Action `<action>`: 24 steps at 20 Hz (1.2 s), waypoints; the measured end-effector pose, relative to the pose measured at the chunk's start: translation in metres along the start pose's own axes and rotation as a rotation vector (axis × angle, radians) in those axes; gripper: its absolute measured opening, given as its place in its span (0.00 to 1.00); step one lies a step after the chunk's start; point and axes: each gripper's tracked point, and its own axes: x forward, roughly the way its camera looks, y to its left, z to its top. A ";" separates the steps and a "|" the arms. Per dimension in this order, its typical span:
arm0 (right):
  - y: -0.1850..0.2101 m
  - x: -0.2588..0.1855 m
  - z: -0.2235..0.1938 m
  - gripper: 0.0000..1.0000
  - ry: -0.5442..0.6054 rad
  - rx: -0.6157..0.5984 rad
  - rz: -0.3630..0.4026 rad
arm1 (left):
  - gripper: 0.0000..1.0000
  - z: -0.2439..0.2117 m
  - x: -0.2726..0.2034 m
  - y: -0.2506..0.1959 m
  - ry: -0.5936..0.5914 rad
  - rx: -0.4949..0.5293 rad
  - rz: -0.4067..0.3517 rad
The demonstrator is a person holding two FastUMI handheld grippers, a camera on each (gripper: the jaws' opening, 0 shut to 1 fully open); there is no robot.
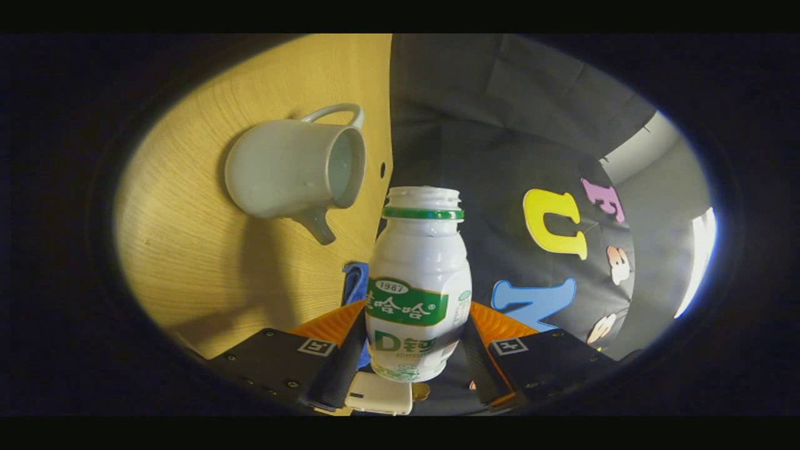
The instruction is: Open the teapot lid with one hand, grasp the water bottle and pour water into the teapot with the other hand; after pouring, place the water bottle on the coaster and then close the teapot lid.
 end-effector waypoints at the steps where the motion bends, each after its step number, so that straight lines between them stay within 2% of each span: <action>1: -0.001 0.000 0.000 0.76 0.000 -0.007 -0.002 | 0.12 0.001 0.000 0.000 -0.001 0.001 0.001; 3: -0.003 0.001 0.000 0.76 0.000 -0.032 -0.010 | 0.12 0.001 -0.001 0.000 -0.002 0.002 0.002; 4: -0.005 0.001 0.000 0.60 0.000 -0.043 -0.013 | 0.12 0.001 -0.002 0.000 -0.001 0.002 0.002; 5: -0.004 0.001 0.000 0.76 -0.001 -0.052 -0.013 | 0.12 0.002 -0.001 -0.001 0.000 0.002 0.001; 6: -0.005 0.001 0.000 0.76 -0.003 -0.062 -0.016 | 0.12 0.001 0.000 -0.001 0.002 0.002 0.001; 7: -0.007 0.002 0.000 0.60 -0.004 -0.072 -0.019 | 0.12 0.000 0.000 -0.001 0.008 0.002 0.001; 8: -0.007 0.002 0.001 0.76 -0.005 -0.080 -0.021 | 0.12 -0.003 0.000 0.000 0.014 0.003 0.005; 10: -0.009 0.001 0.002 0.76 -0.007 -0.094 -0.027 | 0.08 -0.004 0.000 0.001 0.019 0.000 0.009; 11: -0.010 0.001 0.003 0.76 -0.008 -0.100 -0.032 | 0.12 -0.002 0.000 0.001 0.018 -0.004 0.009; 18: -0.013 0.001 0.004 0.75 -0.013 -0.144 -0.046 | 0.12 -0.001 -0.001 0.002 0.015 0.004 0.012; 19: -0.013 0.001 0.004 0.75 -0.013 -0.150 -0.049 | 0.08 0.000 -0.001 0.003 0.015 0.003 0.014; 23: -0.017 0.001 0.006 0.75 -0.022 -0.189 -0.076 | 0.08 0.001 -0.002 0.003 0.014 0.001 0.016; 24: -0.017 0.001 0.007 0.75 -0.025 -0.199 -0.084 | 0.12 0.001 -0.002 0.003 0.014 0.001 0.016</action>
